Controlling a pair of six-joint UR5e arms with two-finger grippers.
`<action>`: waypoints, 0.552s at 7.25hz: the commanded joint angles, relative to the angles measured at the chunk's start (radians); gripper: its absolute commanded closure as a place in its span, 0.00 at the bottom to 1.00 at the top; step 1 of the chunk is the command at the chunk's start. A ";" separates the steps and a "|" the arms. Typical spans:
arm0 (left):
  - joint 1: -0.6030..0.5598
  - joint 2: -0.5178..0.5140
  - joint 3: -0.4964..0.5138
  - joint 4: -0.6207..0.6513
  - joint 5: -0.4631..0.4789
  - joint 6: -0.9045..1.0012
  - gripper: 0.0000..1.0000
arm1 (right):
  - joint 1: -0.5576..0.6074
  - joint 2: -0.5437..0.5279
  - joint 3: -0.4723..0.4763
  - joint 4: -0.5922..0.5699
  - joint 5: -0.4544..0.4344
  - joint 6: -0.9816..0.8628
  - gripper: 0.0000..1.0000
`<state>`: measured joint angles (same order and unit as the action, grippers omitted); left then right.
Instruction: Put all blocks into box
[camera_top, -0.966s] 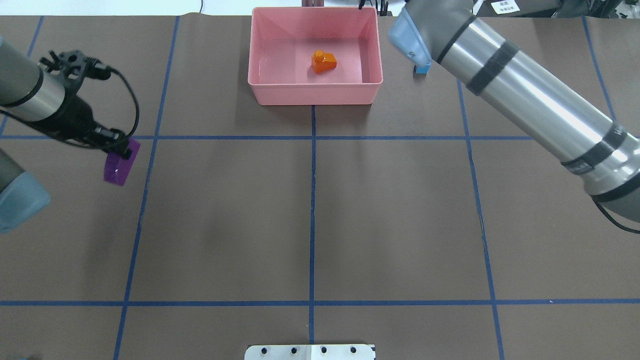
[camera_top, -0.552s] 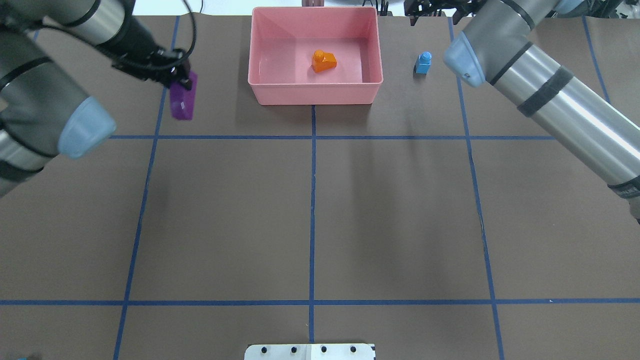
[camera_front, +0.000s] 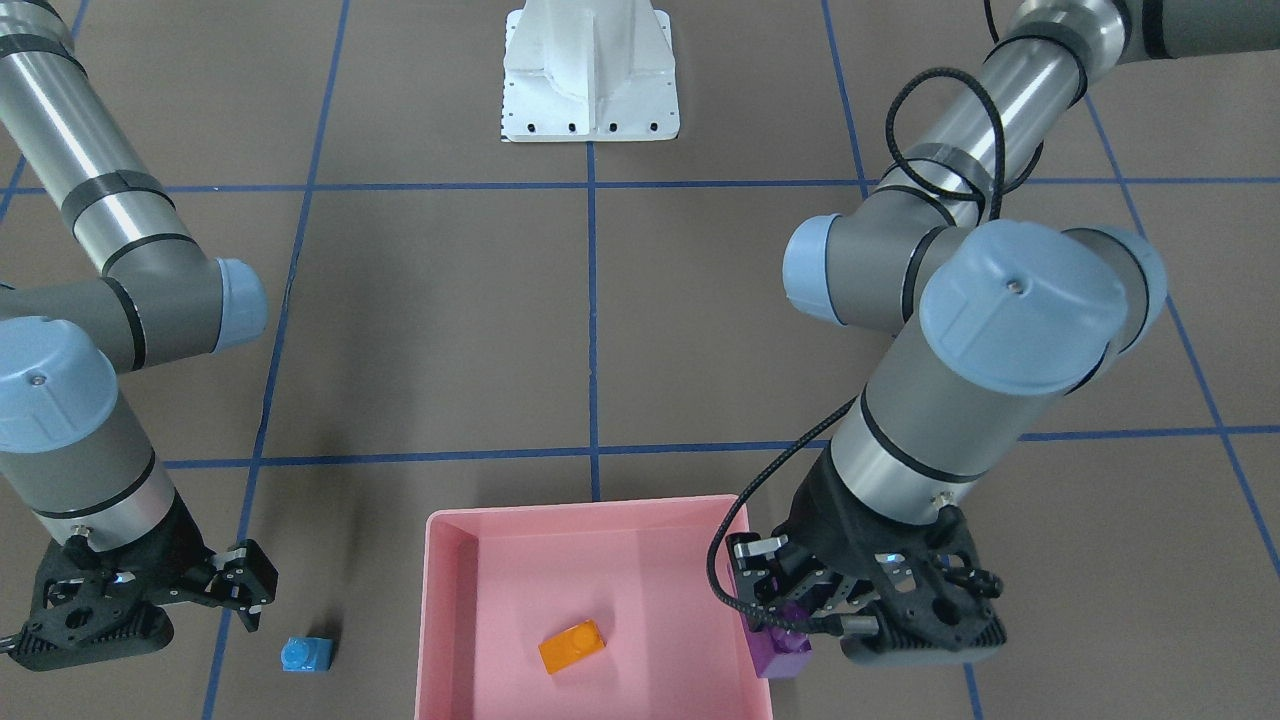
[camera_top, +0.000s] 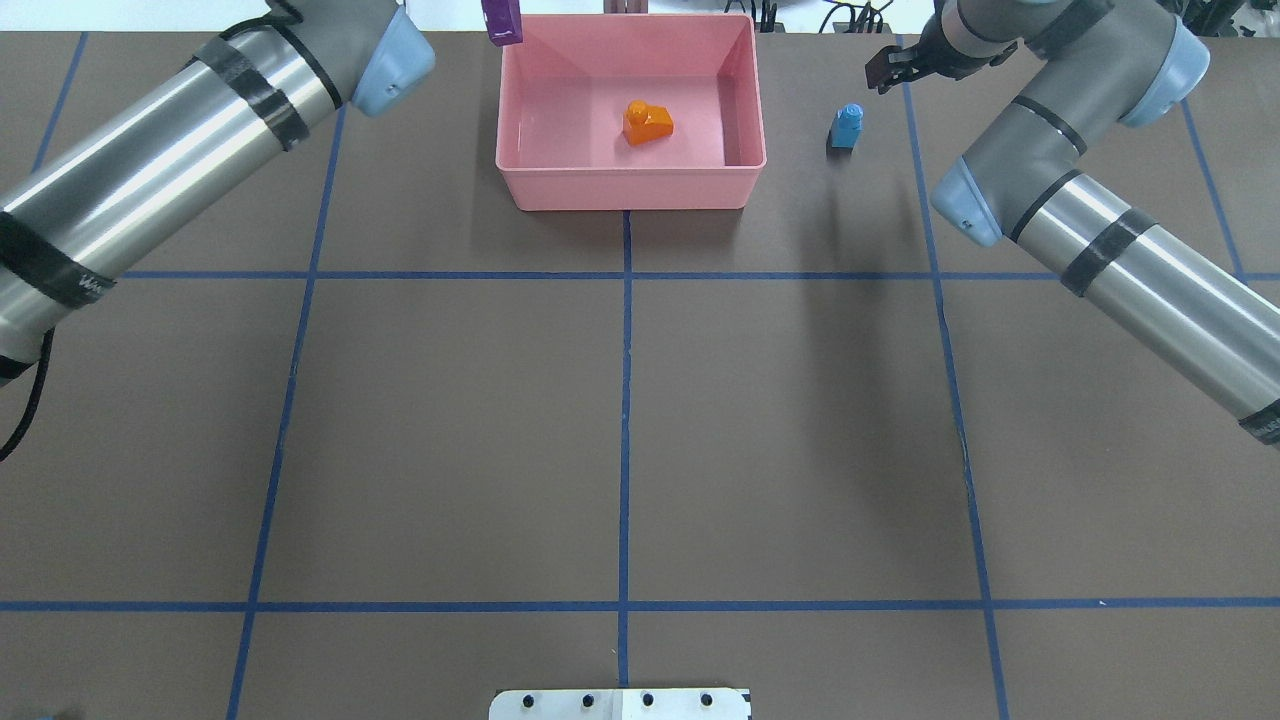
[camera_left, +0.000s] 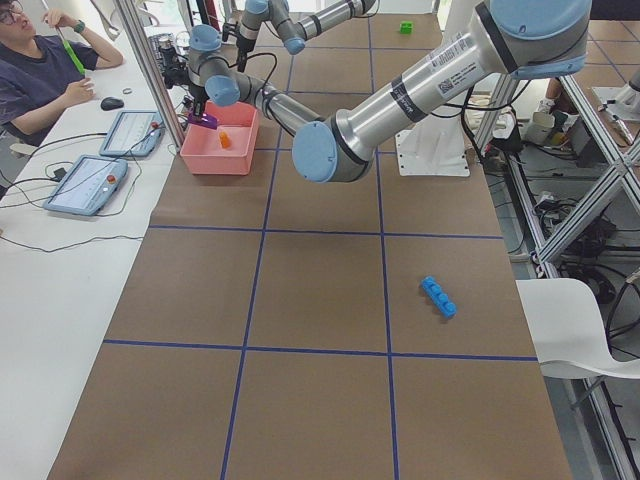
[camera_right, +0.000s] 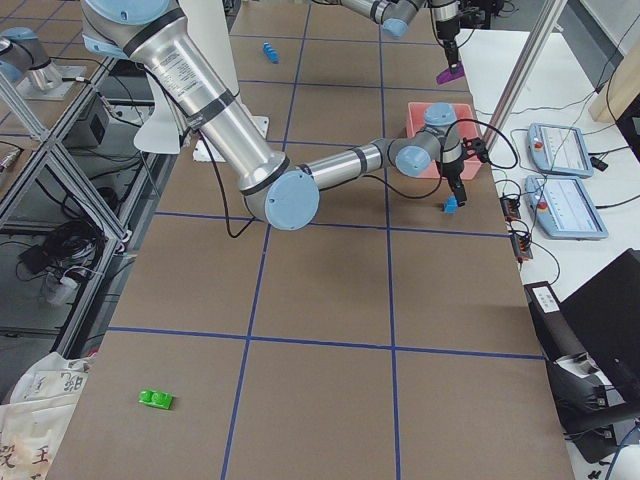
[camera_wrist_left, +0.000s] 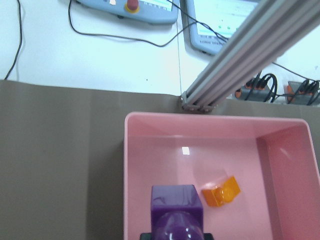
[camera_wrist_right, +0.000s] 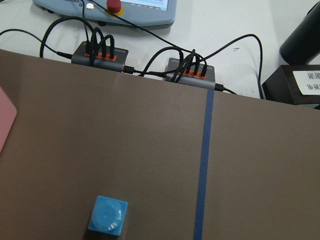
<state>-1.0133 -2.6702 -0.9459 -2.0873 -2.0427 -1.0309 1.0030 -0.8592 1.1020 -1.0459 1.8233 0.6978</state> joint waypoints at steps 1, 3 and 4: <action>0.045 -0.054 0.103 -0.037 0.123 -0.023 1.00 | -0.032 0.005 -0.080 0.079 -0.051 0.003 0.01; 0.109 -0.068 0.162 -0.091 0.215 -0.046 1.00 | -0.055 0.046 -0.106 0.081 -0.059 0.020 0.01; 0.117 -0.068 0.164 -0.091 0.220 -0.047 1.00 | -0.081 0.095 -0.151 0.093 -0.062 0.069 0.01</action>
<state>-0.9166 -2.7342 -0.7954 -2.1698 -1.8494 -1.0706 0.9475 -0.8120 0.9914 -0.9629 1.7650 0.7262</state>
